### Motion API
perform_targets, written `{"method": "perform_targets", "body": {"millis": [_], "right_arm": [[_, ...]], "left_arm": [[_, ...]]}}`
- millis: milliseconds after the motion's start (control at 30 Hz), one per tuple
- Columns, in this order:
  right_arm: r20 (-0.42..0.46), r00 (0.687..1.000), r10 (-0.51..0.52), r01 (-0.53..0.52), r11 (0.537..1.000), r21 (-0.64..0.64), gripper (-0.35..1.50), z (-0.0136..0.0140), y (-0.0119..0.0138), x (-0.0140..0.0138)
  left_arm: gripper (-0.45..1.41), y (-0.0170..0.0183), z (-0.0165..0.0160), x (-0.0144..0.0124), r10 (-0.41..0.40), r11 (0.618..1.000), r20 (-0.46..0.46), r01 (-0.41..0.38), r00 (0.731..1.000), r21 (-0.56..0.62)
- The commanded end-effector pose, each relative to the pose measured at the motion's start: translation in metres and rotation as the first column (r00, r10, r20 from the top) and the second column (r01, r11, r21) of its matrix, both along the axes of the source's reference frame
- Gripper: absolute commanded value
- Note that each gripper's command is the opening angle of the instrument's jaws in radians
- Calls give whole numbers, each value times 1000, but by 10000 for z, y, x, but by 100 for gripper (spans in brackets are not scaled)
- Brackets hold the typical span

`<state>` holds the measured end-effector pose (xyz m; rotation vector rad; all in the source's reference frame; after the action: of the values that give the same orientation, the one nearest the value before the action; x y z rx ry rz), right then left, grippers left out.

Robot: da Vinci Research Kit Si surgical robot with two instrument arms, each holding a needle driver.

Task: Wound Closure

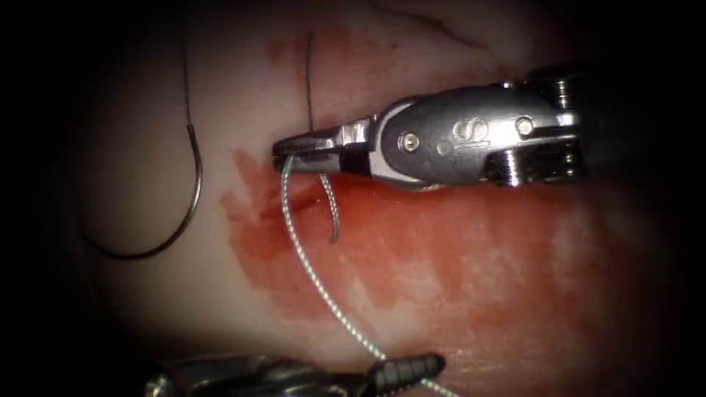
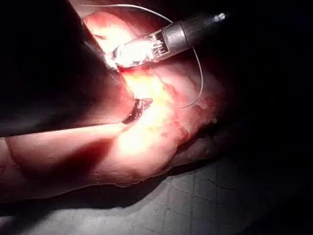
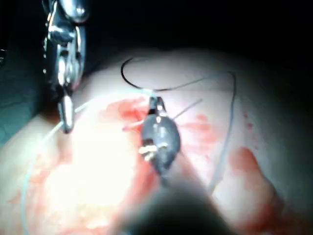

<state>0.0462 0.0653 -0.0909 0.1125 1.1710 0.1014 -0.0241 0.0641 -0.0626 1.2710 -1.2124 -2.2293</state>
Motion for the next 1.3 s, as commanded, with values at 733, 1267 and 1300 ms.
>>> {"method": "perform_targets", "body": {"millis": [733,1267,1300], "right_arm": [[-31,1000,-5,7,999,37,-35,-22,21,-45],[-107,994,18,-4,992,130,120,-34,18,-49],[-117,993,30,-15,991,130,98,-35,20,-48]], "left_arm": [[-35,57,-27,116,139,972,-126,-111,982,205],[-35,52,-5,114,225,970,-314,-182,923,161],[-35,51,-6,111,228,970,-321,-187,919,155]]}}
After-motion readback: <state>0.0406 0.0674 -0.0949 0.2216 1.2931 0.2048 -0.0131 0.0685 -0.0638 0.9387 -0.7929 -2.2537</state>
